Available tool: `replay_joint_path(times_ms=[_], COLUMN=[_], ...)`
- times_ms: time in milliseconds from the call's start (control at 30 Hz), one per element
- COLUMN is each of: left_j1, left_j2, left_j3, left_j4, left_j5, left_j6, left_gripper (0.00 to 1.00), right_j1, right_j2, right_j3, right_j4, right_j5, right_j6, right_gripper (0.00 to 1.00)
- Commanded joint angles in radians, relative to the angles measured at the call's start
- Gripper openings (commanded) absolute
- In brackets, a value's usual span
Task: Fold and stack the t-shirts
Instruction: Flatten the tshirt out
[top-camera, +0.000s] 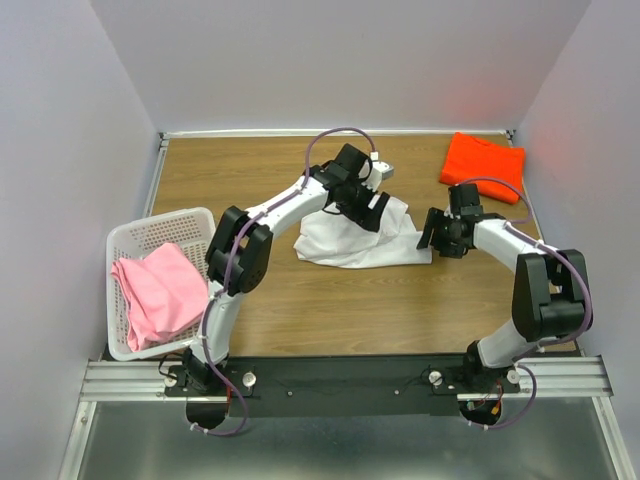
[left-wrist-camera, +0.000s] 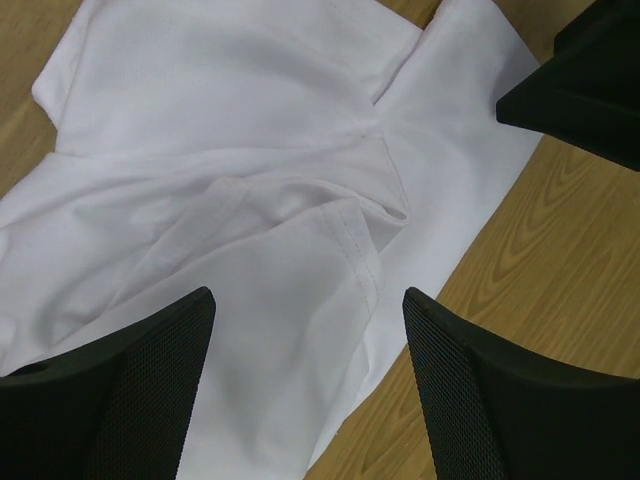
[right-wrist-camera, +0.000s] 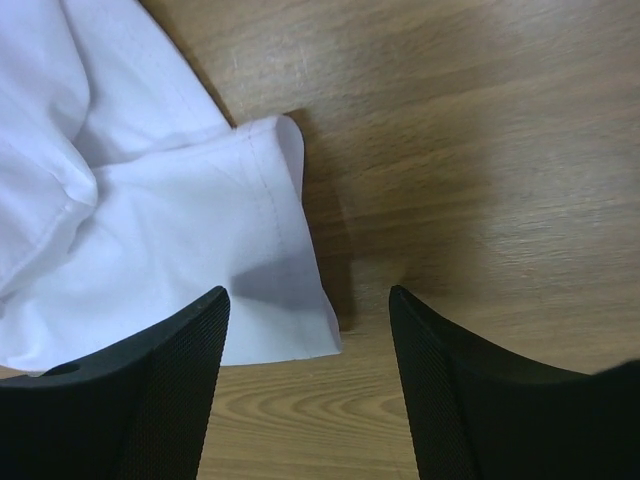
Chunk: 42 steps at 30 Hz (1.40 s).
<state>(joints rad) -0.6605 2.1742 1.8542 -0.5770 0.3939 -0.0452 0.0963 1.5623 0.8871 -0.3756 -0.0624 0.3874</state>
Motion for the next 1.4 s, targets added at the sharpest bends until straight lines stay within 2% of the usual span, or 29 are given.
replay_joint_path(times_ms=[0, 367, 567, 767, 800, 967, 1033, 1133, 1167, 1200, 1367], left_j1=[-0.016, -0.037, -0.039, -0.041, -0.039, -0.041, -0.042, -0.042, -0.042, -0.041, -0.002], left_j2=[0.035, 0.116, 0.13, 0.156, 0.157, 0.164, 0.162, 0.164, 0.156, 0.151, 0.116], left_j3=[0.054, 0.149, 0.132, 0.138, 0.138, 0.131, 0.111, 0.102, 0.1, 0.099, 0.138], left_j4=[-0.049, -0.023, -0.02, -0.018, -0.018, -0.018, -0.014, -0.009, -0.006, 0.0, 0.025], left_j5=[0.057, -0.122, -0.156, -0.142, -0.142, -0.147, -0.145, -0.159, -0.168, -0.184, -0.144], left_j6=[0.033, -0.058, -0.038, -0.035, -0.035, -0.025, -0.021, -0.015, -0.012, -0.009, -0.057], left_gripper=[0.84, 0.82, 0.79, 0.59, 0.57, 0.38, 0.2, 0.03, 0.0, 0.0, 0.0], right_j1=[-0.004, -0.006, -0.006, -0.006, -0.006, -0.006, -0.004, -0.006, -0.006, -0.006, -0.006], right_j2=[0.045, 0.073, 0.085, 0.082, 0.079, 0.067, 0.059, 0.059, 0.061, 0.062, 0.056], right_j3=[0.009, 0.021, 0.033, 0.05, 0.052, 0.067, 0.075, 0.081, 0.084, 0.096, 0.147], right_j4=[-0.029, -0.026, -0.026, -0.028, -0.029, -0.031, -0.032, -0.032, -0.032, -0.036, -0.048], right_j5=[-0.091, -0.119, -0.135, -0.131, -0.129, -0.117, -0.113, -0.103, -0.102, -0.097, -0.083], right_j6=[-0.036, -0.045, -0.048, -0.042, -0.041, -0.03, -0.028, -0.024, -0.022, -0.022, -0.009], right_gripper=[0.71, 0.69, 0.61, 0.47, 0.42, 0.34, 0.32, 0.25, 0.22, 0.17, 0.04])
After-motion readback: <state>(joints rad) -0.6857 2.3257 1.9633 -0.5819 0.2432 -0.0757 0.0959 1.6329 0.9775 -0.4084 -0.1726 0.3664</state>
